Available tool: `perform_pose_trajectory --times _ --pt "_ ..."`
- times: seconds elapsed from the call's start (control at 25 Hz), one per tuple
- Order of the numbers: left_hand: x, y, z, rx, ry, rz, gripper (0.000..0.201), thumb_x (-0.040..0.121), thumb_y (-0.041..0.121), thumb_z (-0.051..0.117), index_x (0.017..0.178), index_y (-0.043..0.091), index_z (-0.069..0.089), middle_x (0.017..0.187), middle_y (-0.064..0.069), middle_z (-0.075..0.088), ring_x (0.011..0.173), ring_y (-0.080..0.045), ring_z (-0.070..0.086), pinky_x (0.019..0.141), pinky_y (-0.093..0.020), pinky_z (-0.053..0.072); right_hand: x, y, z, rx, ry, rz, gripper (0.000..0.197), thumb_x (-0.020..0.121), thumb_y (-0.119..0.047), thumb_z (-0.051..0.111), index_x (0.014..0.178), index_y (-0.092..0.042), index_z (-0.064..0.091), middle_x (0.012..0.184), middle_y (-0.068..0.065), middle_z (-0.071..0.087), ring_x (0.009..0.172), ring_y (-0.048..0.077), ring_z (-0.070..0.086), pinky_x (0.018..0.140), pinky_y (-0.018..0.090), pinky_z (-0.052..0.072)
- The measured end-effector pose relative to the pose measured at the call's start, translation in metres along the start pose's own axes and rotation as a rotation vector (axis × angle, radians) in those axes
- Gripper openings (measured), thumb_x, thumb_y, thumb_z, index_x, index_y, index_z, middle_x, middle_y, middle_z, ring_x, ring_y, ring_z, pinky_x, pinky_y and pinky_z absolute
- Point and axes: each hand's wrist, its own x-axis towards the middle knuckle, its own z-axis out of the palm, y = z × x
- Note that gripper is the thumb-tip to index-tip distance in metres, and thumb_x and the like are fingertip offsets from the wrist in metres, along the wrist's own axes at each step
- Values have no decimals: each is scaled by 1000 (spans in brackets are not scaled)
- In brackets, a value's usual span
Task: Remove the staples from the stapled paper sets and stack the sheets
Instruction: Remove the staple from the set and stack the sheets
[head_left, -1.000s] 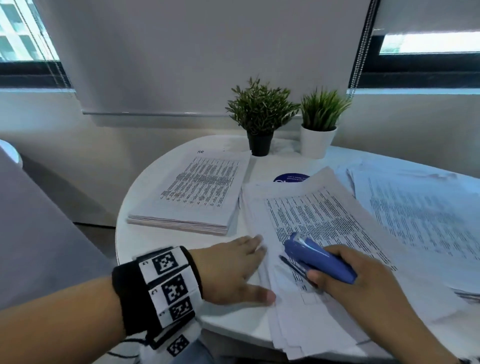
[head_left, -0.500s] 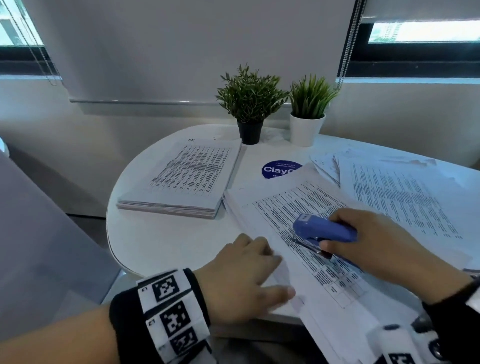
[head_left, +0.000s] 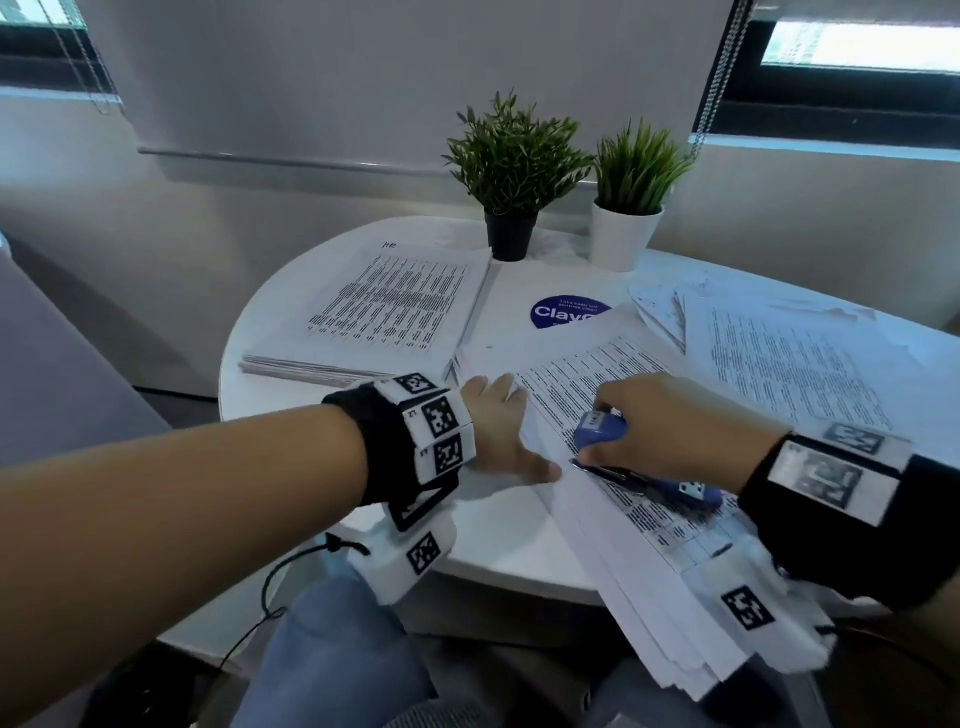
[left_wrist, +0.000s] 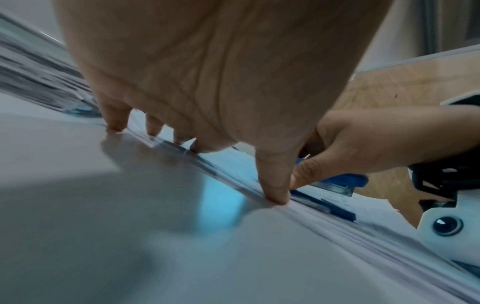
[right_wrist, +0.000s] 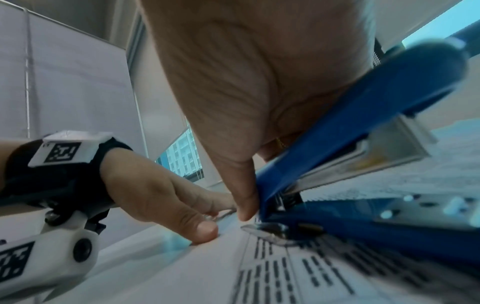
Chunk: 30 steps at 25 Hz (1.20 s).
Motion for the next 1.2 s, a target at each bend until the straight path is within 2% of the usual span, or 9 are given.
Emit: perform_pose_trajectory --times 0.16,0.28,0.48,0.6,0.72,0.84,0.96,1.08,1.2 --pt "10 -4 22 -11 59 -26 107 81 77 43 155 13 -2 163 -3 -10 150 -25 -8 119 -43 2 15 -11 4 -5 -31 -32 35 87 -53 59 83 -22 45 82 -6 51 75 15 49 54 26 31" --pt "14 -7 29 -2 80 -17 109 79 80 39 155 15 -4 163 -2 -12 150 -24 -10 118 -46 -1 24 -15 6 -10 -46 -78 33 90 -48 57 89 -20 41 86 -4 49 81 18 48 62 30 34" --pt "18 -9 35 -31 90 -13 109 79 80 40 155 16 -5 163 -2 -12 150 -26 -10 117 -49 -5 32 -17 6 23 -109 -136 32 93 -45 56 93 -19 38 78 -10 39 78 16 44 66 32 33" --pt "25 -10 44 -92 139 12 115 75 82 44 155 11 0 163 -8 -5 149 -31 -7 120 -50 -3 32 -17 8 -23 -47 -225 31 94 -44 55 92 -20 35 85 -6 43 75 15 44 67 31 33" --pt "26 -9 46 -96 131 26 122 69 84 41 154 7 1 163 -12 -4 149 -33 -7 120 -48 -1 34 -19 8 -11 -69 -193 30 94 -44 55 93 -20 37 88 -4 46 70 10 43 62 29 32" --pt "24 -6 39 -74 93 -8 124 65 86 34 154 9 -3 162 -11 -8 149 -32 -10 120 -48 -1 36 -24 4 5 -163 -139 31 97 -40 51 100 -10 49 94 4 54 71 11 45 55 22 28" --pt "21 -4 26 -72 48 -2 110 80 78 45 154 14 -5 162 -13 -8 149 -35 -7 120 -51 1 37 -24 7 -17 -137 -168 32 97 -41 49 104 -10 49 100 5 57 71 11 46 57 25 31" --pt "18 -1 22 -63 11 -20 104 79 80 42 154 28 -8 162 -12 -12 148 -36 -9 119 -54 -1 39 -20 12 4 -118 -111 41 92 -50 52 110 -14 44 93 -1 56 79 18 52 65 32 37" --pt "15 2 23 -47 21 -66 100 74 87 36 151 40 -8 161 -6 -18 148 -32 -13 116 -53 -8 36 -21 13 -68 -43 -172 39 92 -52 52 103 -16 39 93 0 58 76 20 52 62 34 38"
